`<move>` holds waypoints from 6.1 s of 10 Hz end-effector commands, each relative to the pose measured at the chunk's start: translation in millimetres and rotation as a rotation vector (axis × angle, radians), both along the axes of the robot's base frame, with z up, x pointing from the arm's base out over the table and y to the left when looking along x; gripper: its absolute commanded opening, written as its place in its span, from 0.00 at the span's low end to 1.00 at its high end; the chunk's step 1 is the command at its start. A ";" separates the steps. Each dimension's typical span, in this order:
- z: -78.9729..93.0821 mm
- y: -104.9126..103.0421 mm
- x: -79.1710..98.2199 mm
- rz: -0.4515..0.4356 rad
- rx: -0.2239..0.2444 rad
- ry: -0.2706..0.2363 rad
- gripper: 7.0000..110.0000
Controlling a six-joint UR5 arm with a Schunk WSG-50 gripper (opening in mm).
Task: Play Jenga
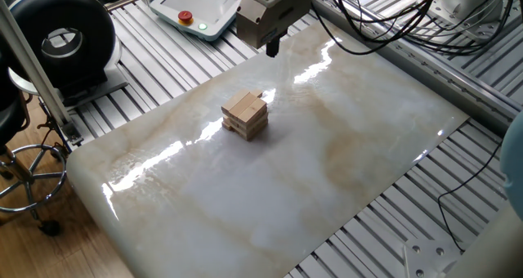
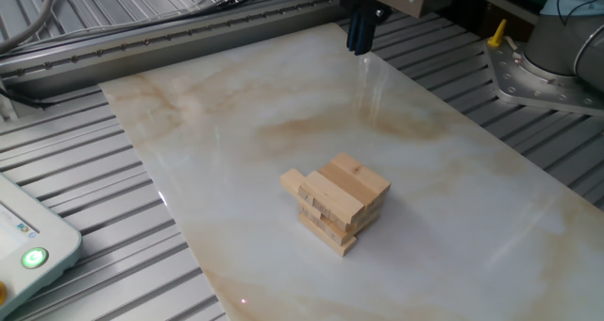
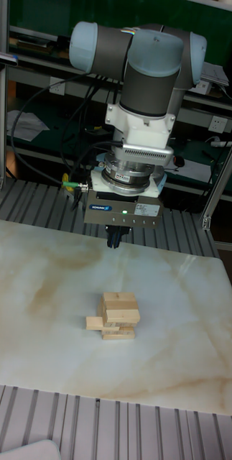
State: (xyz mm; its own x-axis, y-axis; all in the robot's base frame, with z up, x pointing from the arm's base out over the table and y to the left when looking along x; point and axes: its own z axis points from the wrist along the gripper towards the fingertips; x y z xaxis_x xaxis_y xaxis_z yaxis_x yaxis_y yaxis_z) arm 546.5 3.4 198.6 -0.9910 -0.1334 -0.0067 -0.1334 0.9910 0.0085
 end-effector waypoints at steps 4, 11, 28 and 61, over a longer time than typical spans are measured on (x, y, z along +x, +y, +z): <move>2.0 -0.3 7.0 0.339 0.008 -0.025 0.00; 0.1 -4.4 26.4 0.778 -0.018 -0.095 0.00; -5.8 8.3 24.0 1.035 0.056 -0.002 0.00; -25.6 2.9 72.5 1.321 -0.023 0.002 0.00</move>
